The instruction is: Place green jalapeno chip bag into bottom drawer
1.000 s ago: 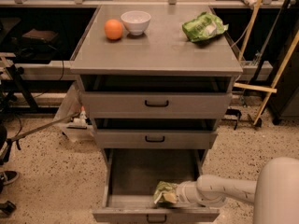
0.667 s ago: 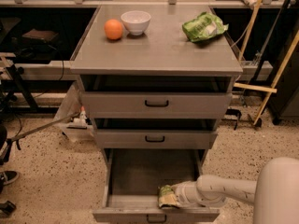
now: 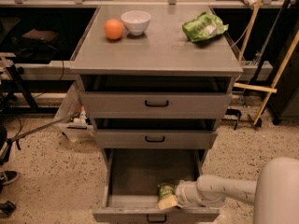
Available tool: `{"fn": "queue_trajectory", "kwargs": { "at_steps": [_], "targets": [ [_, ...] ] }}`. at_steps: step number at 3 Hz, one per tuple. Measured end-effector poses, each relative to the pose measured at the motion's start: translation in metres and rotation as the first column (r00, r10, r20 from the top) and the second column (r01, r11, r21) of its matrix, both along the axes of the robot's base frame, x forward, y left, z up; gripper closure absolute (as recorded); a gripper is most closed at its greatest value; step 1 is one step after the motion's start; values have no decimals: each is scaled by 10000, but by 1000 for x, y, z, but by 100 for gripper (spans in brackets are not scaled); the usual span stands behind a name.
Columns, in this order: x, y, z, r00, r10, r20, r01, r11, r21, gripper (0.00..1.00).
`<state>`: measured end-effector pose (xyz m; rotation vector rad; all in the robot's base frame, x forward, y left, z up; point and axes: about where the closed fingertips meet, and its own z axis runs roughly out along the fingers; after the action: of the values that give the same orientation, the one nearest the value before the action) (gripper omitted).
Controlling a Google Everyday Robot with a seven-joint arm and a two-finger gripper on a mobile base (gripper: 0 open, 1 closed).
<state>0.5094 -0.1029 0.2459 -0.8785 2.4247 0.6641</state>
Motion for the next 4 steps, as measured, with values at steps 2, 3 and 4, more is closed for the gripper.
{"fn": "queue_trajectory", "kwargs": {
  "at_steps": [2,3,4],
  "targets": [
    [-13,2,128,9743,-81,2252,87,10000,-19,0],
    [-34,0,230,9395,-814,3327,744,9967,337,0],
    [-36,-7,342,8789,-1840,4401,1698,9829,718,0]
  ]
}}
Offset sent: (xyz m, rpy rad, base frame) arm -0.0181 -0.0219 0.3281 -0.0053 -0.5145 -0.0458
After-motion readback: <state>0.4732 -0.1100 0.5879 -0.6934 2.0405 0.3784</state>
